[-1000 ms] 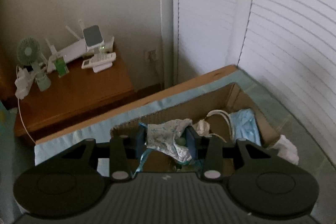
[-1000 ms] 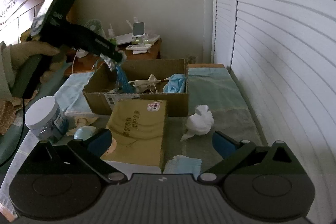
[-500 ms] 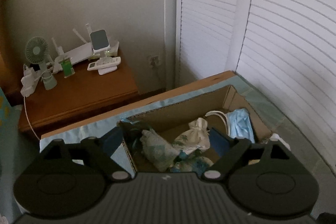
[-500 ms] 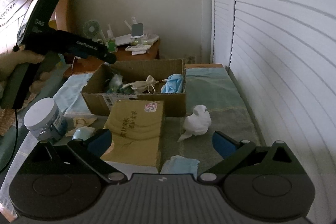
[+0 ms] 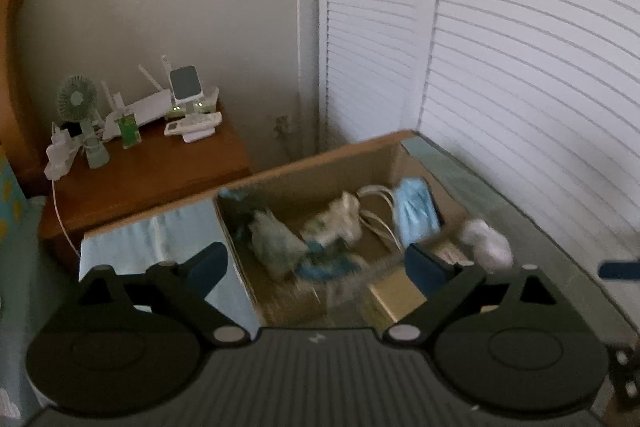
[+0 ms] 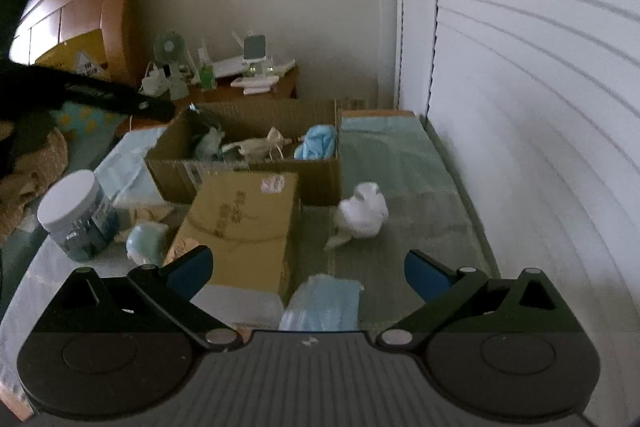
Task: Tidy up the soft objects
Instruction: 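Open the left tool over the box to drop the sachet, then move the right tool to the folded blue mask while the left tool approaches the blue ball toy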
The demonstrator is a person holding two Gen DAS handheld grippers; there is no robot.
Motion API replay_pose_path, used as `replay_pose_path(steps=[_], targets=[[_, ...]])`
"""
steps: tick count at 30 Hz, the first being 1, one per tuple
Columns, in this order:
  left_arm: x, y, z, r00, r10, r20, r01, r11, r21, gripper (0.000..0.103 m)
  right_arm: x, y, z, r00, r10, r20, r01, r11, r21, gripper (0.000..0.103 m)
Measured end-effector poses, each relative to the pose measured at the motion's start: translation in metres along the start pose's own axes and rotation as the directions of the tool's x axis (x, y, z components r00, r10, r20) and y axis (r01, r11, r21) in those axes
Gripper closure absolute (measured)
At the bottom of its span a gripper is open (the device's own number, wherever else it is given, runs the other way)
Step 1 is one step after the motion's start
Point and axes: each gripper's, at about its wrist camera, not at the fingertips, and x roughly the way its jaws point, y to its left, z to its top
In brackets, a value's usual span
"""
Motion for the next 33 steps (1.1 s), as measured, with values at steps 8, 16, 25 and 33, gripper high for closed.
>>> replay_pose_path(steps=[8, 16, 25, 33], targets=[[-0.037, -0.009, -0.054, 0.999, 0.015, 0.035, -0.014, 0.999, -0.041, 0.008, 0.000, -0.006, -0.017, 1.000, -0.012, -0.028, 0.012, 1.000, -0.017, 0.000], [-0.045, -0.010, -0.103, 0.996, 0.086, 0.021, -0.083, 0.987, -0.136, 0.008, 0.012, -0.008, -0.044, 0.994, -0.048, -0.098, 0.043, 0.998, -0.056, 0.000], [-0.030, -0.012, -0.134, 0.995, 0.092, -0.048, -0.099, 0.976, -0.195, 0.008, 0.036, -0.015, -0.072, 0.981, -0.072, -0.183, 0.060, 0.996, -0.069, 0.000], [-0.023, -0.014, -0.132, 0.992, 0.123, -0.037, -0.127, 0.977, -0.169, 0.008, 0.042, -0.010, -0.074, 0.988, -0.078, -0.133, 0.066, 0.994, -0.087, 0.000]])
